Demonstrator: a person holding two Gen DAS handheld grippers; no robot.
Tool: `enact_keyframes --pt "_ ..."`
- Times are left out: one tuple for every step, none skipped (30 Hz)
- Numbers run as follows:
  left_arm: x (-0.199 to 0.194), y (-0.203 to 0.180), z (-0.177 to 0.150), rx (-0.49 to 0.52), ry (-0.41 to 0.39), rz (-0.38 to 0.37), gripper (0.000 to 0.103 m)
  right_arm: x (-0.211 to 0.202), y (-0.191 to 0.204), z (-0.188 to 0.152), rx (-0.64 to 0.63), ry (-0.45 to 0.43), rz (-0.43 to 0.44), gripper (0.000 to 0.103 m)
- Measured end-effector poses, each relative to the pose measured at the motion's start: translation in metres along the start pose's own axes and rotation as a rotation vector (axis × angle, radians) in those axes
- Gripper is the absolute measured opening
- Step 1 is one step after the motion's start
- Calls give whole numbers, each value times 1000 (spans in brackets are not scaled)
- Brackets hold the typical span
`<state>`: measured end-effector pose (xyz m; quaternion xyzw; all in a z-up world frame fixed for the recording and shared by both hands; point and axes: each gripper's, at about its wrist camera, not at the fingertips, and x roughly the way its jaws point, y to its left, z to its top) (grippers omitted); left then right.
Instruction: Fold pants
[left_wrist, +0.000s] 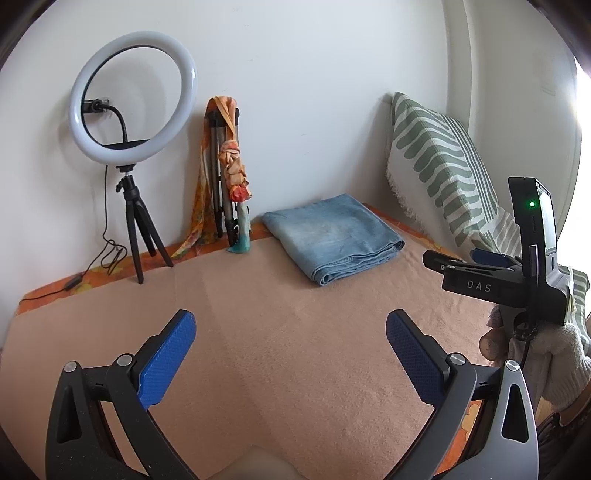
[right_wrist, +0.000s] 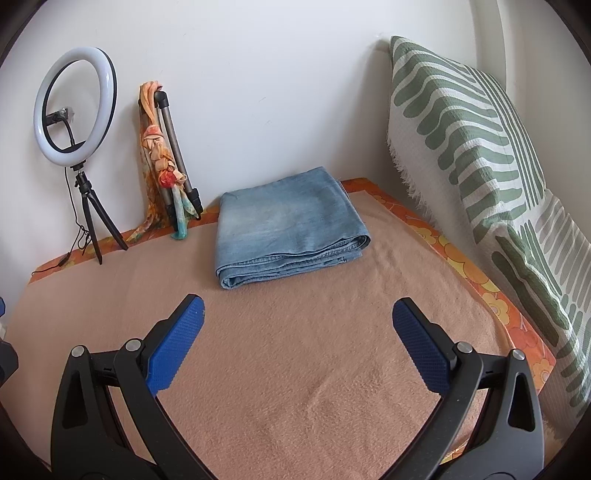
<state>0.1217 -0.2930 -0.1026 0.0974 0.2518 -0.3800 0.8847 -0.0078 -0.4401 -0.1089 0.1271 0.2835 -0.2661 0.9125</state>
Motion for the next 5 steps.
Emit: enact_keyframes --pt "0 0 0 2 0 1 102 0 0 0 1 1 1 103" --pt "1 0 0 4 2 -1 102 0 0 1 1 3 3 103" --pt "1 0 0 4 2 -2 102 0 0 0 0 3 3 103" --pt "1 0 0 2 2 -5 102 0 0 1 0 3 3 103" --pt "2 1 0 0 5 -13 102 1 0 1 0 4 3 103"
